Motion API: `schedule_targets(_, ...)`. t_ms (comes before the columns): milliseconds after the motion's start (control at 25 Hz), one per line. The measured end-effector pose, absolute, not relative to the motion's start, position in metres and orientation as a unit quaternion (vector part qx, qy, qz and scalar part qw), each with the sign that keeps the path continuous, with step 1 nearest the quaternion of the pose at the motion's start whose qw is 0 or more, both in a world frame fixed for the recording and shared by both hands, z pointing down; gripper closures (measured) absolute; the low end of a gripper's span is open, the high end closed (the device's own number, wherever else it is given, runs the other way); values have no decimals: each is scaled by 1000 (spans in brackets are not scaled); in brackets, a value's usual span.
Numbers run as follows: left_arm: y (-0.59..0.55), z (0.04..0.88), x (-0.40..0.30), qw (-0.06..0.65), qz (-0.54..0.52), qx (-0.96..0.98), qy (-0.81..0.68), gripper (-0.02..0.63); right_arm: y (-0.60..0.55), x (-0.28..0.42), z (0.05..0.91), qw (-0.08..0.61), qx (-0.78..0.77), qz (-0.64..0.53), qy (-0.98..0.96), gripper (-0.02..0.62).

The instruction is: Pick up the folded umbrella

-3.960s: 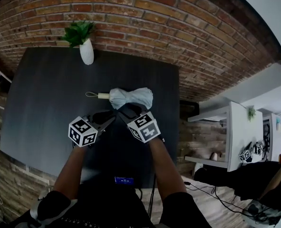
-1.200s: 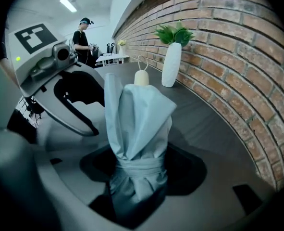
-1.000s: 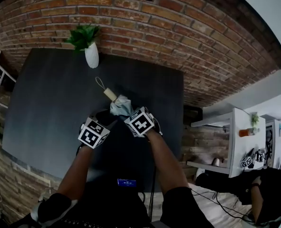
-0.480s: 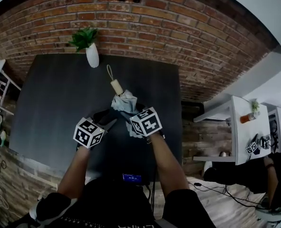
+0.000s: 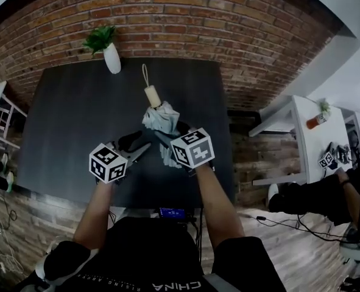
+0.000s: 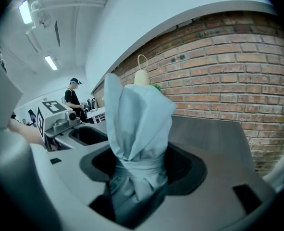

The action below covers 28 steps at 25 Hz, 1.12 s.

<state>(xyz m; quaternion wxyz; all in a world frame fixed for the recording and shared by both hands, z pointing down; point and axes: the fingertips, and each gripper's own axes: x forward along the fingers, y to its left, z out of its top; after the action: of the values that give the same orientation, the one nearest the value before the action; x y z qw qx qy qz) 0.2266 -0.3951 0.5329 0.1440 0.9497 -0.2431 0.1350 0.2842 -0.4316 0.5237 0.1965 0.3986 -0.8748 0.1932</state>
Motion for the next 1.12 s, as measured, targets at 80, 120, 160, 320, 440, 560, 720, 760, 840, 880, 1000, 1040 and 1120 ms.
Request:
schedule_targets(80,-382,531,229,147,128,953,-234,410,-419,286,518,179,406,195,-874,307)
schedule_targets(120,-377,531,229,148,126,954,-231,410,-412,287,516,170,410,197,-874,307)
schedule_targets(160,-372,530,229,148,124,954,-228,410,-406,287,513,161,414,199,-874,307)
schedule_targets(320,-356,525,229,144,112,960,-213,410,-385,289,505,127,425,205,-873,307)
schedule_targets(440,-344,521,235,131,106,966,-196,410,-371,294,501,102,432,212,-871,307)
schedule_targets(560,-335,518,240,123,104,970,-180,410,-362,300,499,86,439,214,-869,307)
schedule_targets(720,-331,514,244,119,102,973,-170,410,-355,305,496,73,445,216,-866,307)
schedule_targets(760,-330,514,246,115,105,974,-167,410,-354,307,496,71,447,216,-865,307)
schedule_targets(840,-327,513,252,110,106,975,-161,410,-352,310,496,68,449,217,-864,307)
schedule_targets(880,-326,513,254,110,105,976,-158,410,-351,312,496,67,449,218,-864,307)
schedule_targets(1000,-323,512,258,109,106,977,-152,410,-350,315,496,64,449,219,-864,307)
schedule_targets(1040,-323,512,259,110,106,977,-151,410,-349,315,495,63,449,219,-864,307)
schedule_targets(1120,-322,512,260,110,106,977,-151,410,-349,316,495,60,449,219,-864,307)
